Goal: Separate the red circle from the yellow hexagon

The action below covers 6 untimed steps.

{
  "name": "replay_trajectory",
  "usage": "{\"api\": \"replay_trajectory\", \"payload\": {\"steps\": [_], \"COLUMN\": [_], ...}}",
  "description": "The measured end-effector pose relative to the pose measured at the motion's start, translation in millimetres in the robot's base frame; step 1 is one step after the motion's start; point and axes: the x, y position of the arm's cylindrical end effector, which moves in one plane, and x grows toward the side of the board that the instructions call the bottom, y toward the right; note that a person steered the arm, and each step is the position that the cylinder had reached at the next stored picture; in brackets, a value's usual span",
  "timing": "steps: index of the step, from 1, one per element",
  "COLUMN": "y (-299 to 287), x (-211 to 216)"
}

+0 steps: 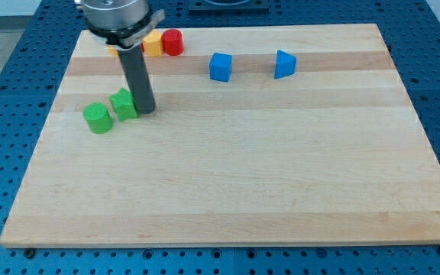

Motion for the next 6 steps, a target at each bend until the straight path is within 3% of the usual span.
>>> {"api": "replay_trajectory", "payload": {"steps": [2, 4, 6], "y": [-32.4, -28.5, 40.7], "x": [-25.7, -26.7, -136.6]}}
